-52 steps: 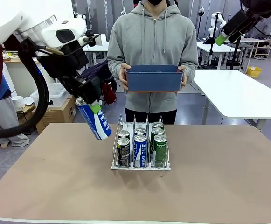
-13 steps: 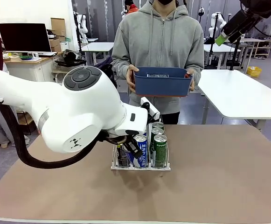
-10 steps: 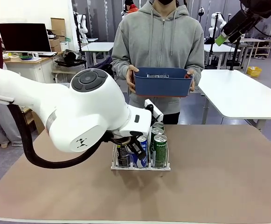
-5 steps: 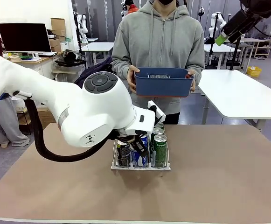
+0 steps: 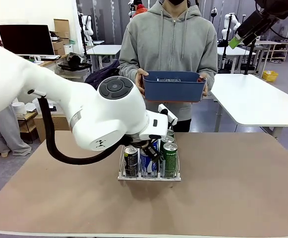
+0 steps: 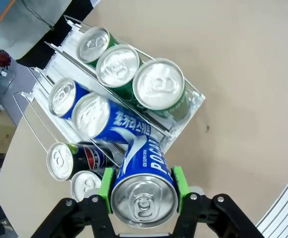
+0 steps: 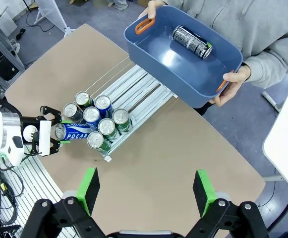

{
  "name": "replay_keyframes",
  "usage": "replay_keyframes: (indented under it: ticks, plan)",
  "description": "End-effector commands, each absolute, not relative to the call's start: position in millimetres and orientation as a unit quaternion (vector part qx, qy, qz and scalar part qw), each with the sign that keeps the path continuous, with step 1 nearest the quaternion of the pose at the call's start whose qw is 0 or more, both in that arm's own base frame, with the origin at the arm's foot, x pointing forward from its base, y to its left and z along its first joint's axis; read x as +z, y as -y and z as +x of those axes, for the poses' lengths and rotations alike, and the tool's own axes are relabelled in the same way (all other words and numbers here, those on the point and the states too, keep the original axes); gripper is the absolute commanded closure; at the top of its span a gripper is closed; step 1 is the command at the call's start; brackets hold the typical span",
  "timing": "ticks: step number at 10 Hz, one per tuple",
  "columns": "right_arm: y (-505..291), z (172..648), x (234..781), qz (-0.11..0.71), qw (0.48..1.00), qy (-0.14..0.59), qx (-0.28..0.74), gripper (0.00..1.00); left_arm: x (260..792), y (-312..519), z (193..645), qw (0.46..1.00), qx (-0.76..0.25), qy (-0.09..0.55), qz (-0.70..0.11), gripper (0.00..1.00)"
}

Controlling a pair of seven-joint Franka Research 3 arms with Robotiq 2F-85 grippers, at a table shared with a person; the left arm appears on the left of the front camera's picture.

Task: Fill the beverage cans into the dispenser.
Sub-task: Place the picked Ionic drink in the line of the Automatic Can Dispenser with the same cans.

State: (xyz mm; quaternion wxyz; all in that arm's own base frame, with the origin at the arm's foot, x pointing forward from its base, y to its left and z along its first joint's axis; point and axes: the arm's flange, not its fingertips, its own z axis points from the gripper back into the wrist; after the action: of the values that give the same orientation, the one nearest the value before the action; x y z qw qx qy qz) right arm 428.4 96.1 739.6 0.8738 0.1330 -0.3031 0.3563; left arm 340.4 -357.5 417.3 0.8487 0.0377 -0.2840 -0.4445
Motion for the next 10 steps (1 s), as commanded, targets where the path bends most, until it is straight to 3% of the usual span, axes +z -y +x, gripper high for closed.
replay_keyframes:
  ticks: [1, 10]
  plan:
    - [-95, 428, 739, 0.142, 0.870, 0.304, 0.362, 0.00, 407, 366, 370, 0.850, -0.424, 0.307, 0.058, 0.43]
    - [-95, 428, 739, 0.142, 0.870, 0.304, 0.362, 0.00, 414, 364, 411, 0.860, -0.386, 0.323, 0.080, 0.43]
